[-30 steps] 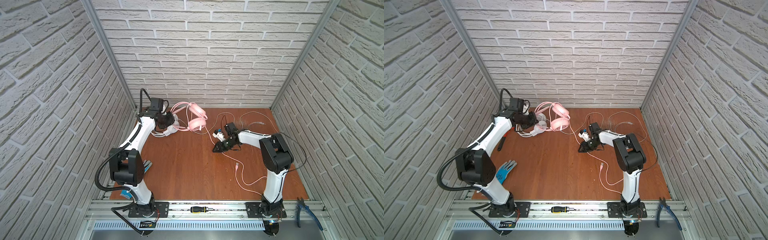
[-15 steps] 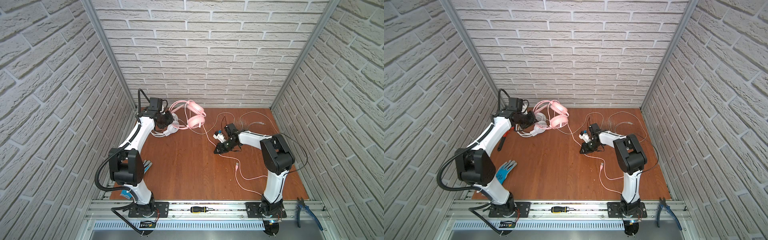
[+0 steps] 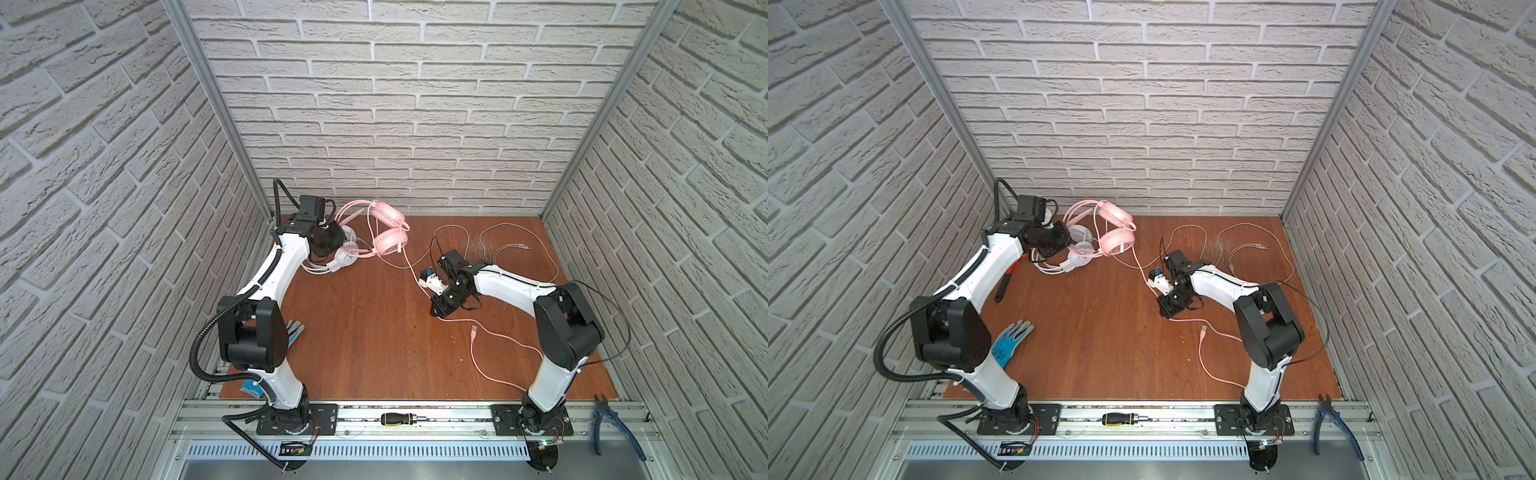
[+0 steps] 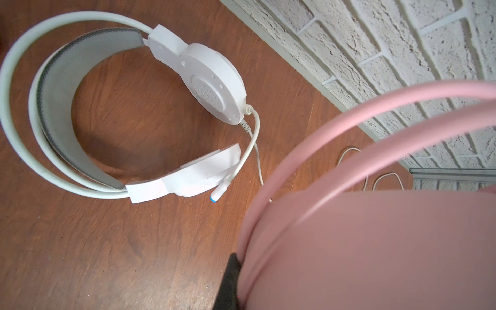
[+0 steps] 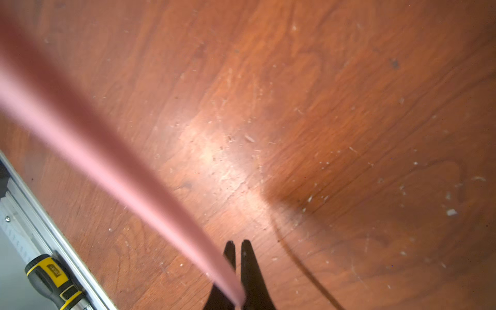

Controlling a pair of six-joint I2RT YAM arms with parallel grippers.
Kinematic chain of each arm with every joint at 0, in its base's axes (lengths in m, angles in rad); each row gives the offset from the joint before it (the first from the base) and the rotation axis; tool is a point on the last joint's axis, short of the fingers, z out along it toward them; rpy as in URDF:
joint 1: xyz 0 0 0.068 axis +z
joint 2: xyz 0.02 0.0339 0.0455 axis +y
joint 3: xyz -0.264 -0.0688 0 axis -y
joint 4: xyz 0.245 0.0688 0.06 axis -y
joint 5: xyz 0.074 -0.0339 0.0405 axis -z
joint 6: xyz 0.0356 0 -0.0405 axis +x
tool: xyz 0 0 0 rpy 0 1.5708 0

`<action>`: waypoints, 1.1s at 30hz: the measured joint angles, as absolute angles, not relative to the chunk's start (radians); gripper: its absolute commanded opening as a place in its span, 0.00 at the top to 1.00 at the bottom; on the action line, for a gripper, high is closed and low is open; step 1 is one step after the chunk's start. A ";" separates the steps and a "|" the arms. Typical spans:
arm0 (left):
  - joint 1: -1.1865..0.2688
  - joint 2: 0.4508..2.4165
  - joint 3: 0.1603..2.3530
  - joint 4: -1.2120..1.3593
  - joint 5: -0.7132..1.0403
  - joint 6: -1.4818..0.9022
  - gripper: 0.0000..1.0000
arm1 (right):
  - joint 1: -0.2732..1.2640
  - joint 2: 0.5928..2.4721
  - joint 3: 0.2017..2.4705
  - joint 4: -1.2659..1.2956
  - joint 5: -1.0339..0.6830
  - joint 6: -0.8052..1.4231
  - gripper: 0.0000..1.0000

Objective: Wrap the headphones

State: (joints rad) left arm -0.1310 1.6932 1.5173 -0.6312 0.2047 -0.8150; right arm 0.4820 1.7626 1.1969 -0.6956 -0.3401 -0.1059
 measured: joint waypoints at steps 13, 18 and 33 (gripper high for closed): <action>-0.133 1.700 1.485 -0.617 0.176 -0.902 1.00 | 0.598 1.644 1.171 -0.673 -0.233 -0.176 0.94; -0.136 1.710 1.483 -0.587 0.199 -0.945 1.00 | 0.621 1.649 1.173 -0.658 -0.179 -0.180 0.94; -0.154 1.720 1.492 -0.589 0.186 -0.982 1.00 | 0.705 1.782 1.271 -0.665 -0.131 -0.194 0.94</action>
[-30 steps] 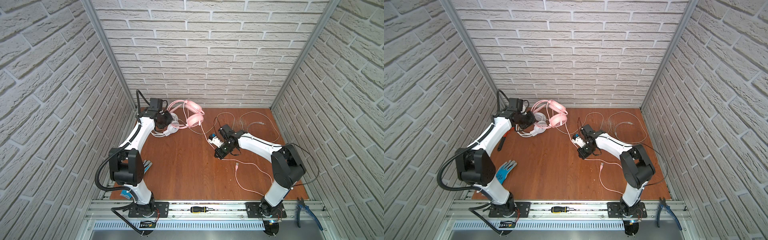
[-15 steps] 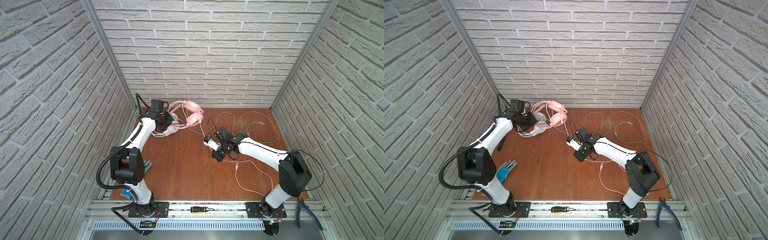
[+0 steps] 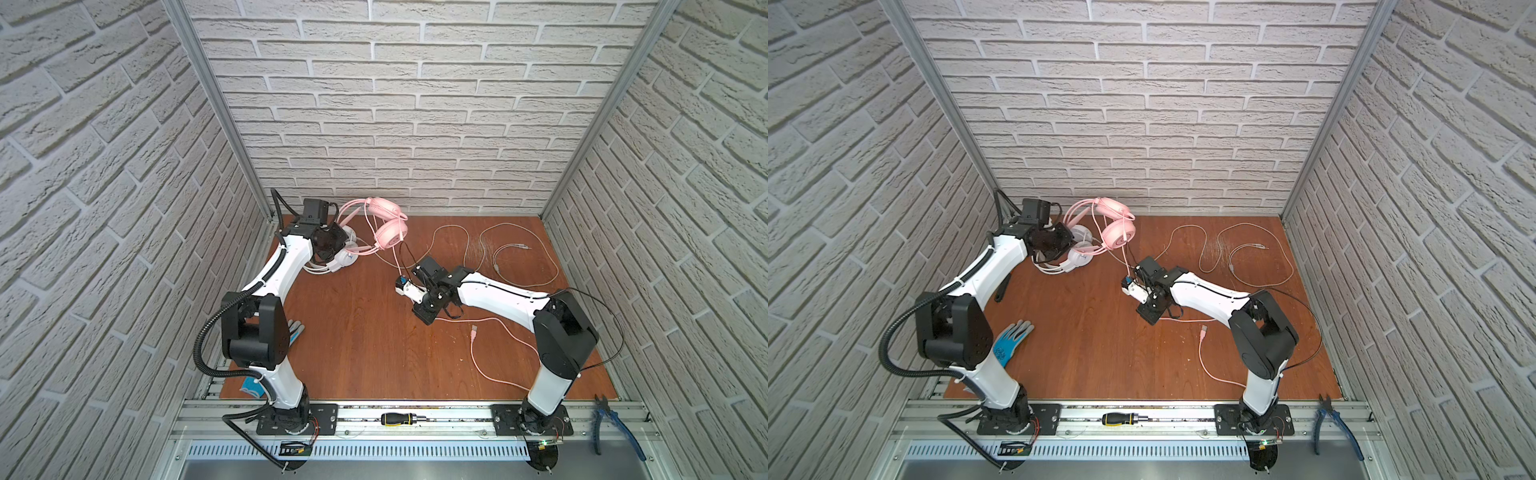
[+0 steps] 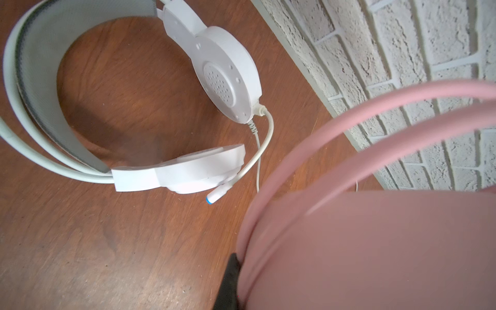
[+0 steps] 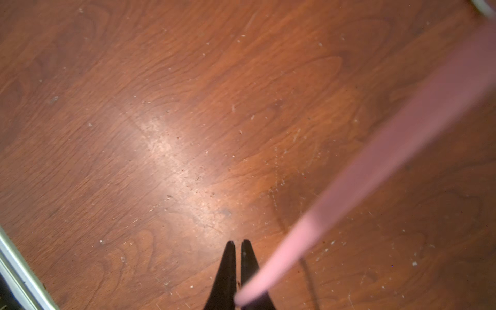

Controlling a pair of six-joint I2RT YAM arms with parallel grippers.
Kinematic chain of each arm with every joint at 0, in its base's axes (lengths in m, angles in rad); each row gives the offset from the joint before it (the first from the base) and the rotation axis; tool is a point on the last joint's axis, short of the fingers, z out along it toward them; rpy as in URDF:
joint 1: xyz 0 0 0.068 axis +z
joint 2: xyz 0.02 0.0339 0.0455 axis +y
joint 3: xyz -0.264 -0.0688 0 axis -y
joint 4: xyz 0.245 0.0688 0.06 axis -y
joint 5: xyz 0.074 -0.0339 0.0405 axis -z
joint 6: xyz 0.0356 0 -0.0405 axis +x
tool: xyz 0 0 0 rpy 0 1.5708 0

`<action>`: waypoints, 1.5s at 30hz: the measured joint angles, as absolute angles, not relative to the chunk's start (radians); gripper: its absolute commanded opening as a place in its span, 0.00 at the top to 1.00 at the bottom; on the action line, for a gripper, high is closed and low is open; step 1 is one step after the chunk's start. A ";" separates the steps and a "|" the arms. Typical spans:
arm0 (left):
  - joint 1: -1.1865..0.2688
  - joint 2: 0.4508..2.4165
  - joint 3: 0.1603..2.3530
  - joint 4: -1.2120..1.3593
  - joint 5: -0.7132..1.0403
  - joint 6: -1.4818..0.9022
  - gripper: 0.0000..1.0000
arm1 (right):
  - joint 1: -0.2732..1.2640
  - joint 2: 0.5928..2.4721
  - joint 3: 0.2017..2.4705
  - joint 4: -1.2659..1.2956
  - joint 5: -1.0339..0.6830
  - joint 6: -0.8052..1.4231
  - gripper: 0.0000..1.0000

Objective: Wrap the headphones

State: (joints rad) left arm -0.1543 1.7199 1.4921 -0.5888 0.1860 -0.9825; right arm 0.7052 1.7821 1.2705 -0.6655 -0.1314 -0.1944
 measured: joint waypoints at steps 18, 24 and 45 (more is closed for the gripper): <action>-0.245 1.829 1.563 -0.735 0.010 -0.875 1.00 | 0.767 1.767 1.487 -0.773 -0.178 -0.353 0.94; -0.273 1.857 1.586 -0.783 -0.035 -0.830 1.00 | 0.767 1.767 1.584 -0.815 -0.173 -0.393 0.95; -0.342 1.884 1.598 -0.907 -0.082 -0.665 1.00 | 0.714 1.778 1.813 -0.918 -0.052 -0.494 0.94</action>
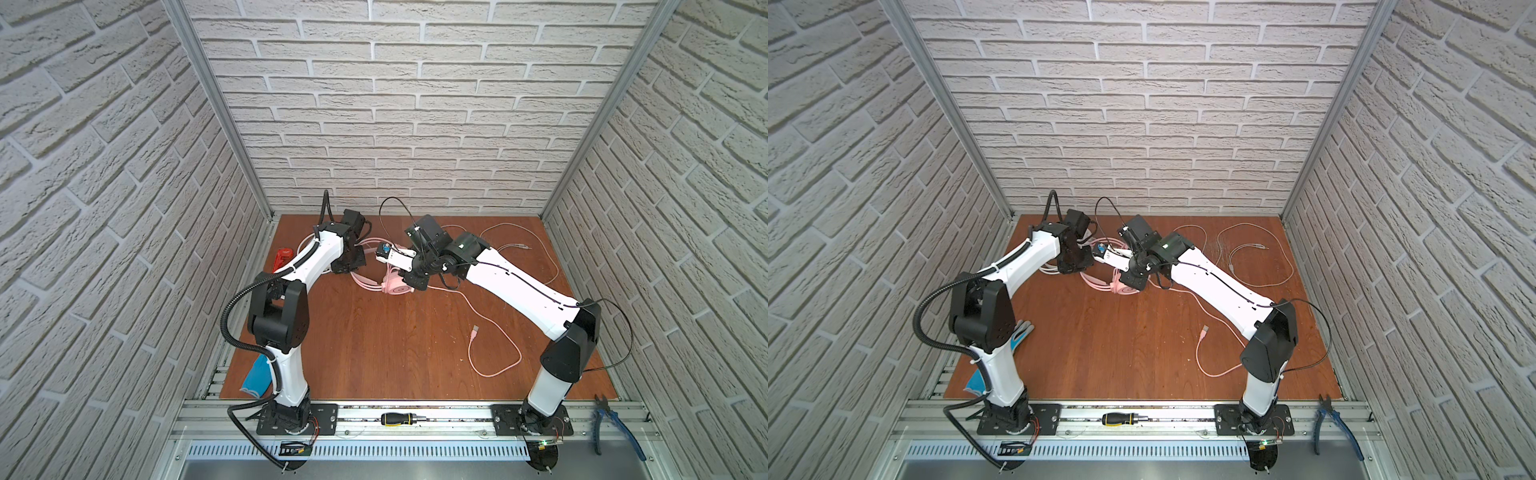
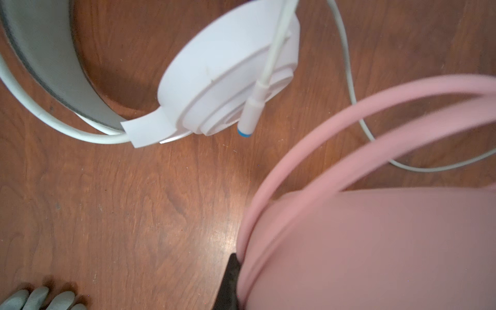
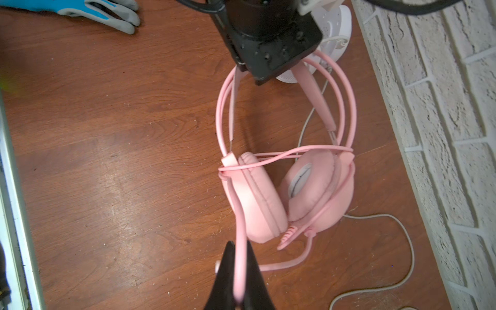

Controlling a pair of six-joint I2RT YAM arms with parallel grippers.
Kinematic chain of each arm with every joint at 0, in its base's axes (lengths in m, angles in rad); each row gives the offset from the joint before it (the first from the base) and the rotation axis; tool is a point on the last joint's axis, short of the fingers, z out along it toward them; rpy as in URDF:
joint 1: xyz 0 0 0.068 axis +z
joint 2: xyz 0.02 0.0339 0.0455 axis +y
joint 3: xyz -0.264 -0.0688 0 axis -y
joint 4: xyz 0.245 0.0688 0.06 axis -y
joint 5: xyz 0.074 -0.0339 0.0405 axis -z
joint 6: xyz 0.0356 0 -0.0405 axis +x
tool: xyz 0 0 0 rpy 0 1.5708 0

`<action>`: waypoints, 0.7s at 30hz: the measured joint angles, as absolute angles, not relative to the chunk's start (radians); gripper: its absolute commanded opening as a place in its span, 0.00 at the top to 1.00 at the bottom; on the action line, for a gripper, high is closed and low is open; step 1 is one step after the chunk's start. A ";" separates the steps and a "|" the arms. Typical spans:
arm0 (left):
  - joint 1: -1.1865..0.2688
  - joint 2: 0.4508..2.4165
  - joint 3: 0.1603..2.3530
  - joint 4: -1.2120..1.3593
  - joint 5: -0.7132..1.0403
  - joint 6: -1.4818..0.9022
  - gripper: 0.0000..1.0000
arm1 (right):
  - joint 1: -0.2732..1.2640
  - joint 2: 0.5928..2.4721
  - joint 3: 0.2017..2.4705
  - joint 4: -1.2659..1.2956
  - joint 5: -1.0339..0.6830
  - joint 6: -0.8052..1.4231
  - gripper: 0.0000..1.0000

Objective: Wrap the headphones
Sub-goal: 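Carry the pink cable over the held pink headset with the right gripper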

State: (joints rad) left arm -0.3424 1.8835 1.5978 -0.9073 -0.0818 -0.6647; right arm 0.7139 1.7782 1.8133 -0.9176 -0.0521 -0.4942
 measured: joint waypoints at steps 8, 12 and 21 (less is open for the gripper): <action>-0.361 1.885 1.598 -0.920 0.001 -0.530 1.00 | 0.667 1.870 1.927 -0.944 -0.015 -0.514 0.94; -0.378 1.885 1.598 -0.942 0.017 -0.467 1.00 | 0.650 1.887 1.943 -0.960 -0.003 -0.512 0.94; -0.409 1.884 1.597 -0.943 0.051 -0.394 1.00 | 0.604 1.970 2.016 -1.003 -0.005 -0.447 0.94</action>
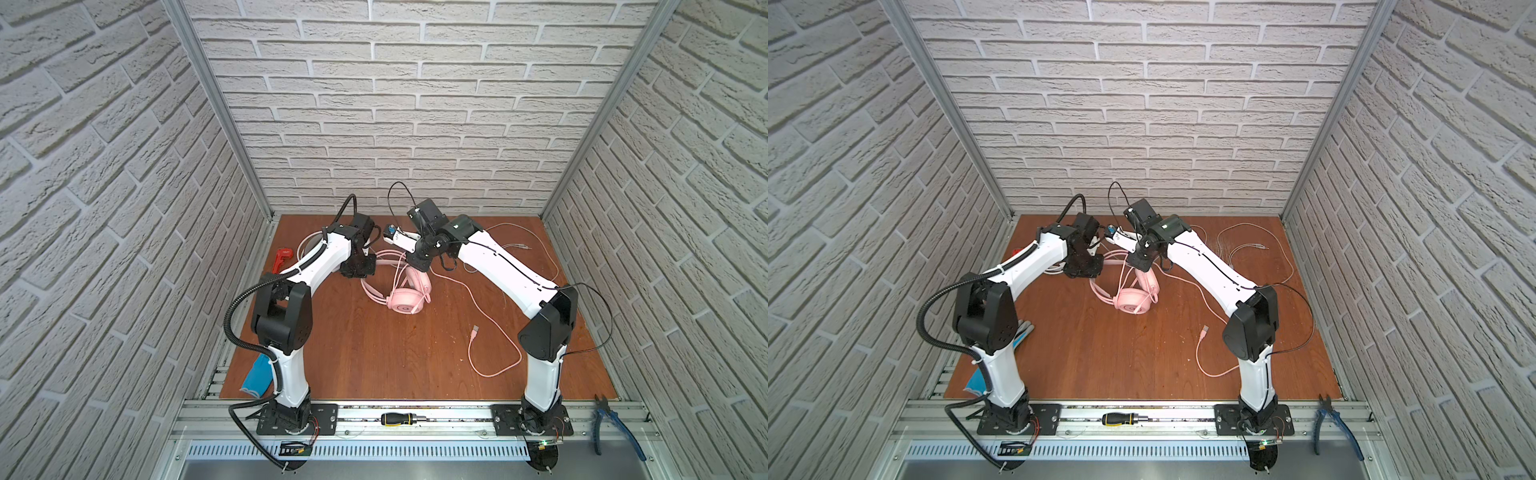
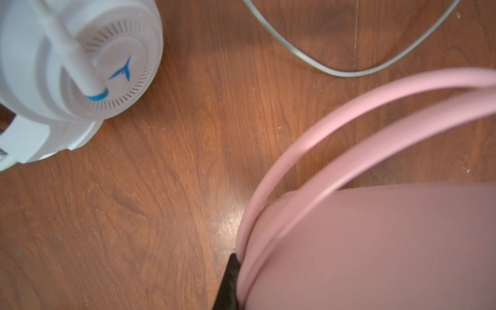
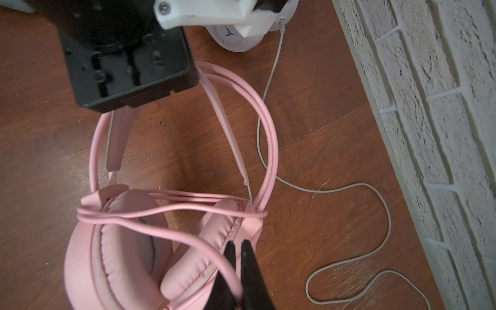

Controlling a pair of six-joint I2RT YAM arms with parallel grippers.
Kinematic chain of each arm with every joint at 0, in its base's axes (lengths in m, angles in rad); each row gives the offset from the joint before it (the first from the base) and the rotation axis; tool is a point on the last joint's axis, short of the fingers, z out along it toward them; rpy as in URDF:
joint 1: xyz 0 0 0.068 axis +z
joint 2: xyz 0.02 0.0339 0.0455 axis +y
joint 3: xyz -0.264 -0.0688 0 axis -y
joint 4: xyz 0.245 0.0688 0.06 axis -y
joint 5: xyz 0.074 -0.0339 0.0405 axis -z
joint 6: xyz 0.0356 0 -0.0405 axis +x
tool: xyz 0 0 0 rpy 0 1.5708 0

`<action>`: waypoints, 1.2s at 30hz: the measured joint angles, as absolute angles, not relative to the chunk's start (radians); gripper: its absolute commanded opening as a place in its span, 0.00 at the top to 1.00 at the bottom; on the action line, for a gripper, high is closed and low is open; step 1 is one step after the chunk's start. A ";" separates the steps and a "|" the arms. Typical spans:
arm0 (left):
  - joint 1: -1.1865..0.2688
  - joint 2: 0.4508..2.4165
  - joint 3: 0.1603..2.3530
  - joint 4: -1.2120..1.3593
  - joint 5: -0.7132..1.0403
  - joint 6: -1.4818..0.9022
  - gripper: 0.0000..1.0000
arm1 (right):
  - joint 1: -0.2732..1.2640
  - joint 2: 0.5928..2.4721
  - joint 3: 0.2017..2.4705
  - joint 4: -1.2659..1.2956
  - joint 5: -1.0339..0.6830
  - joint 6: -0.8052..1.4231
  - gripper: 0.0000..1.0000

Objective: Wrap the headphones
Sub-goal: 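Carry the pink cable over the held pink headset with the right gripper, then release the cable around the headset and draw the right gripper back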

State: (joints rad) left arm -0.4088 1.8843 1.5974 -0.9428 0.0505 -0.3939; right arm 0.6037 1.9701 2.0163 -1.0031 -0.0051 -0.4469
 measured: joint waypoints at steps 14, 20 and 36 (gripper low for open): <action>-0.418 1.870 1.596 -0.943 0.095 -0.335 1.00 | 0.475 2.062 2.017 -1.025 -0.144 -0.255 0.85; -0.421 1.869 1.581 -0.956 0.125 -0.307 1.00 | 0.439 2.065 1.979 -0.979 -0.179 -0.191 0.83; -0.421 1.834 1.578 -0.958 0.197 -0.298 1.00 | 0.388 2.070 1.782 -0.868 -0.243 -0.063 0.78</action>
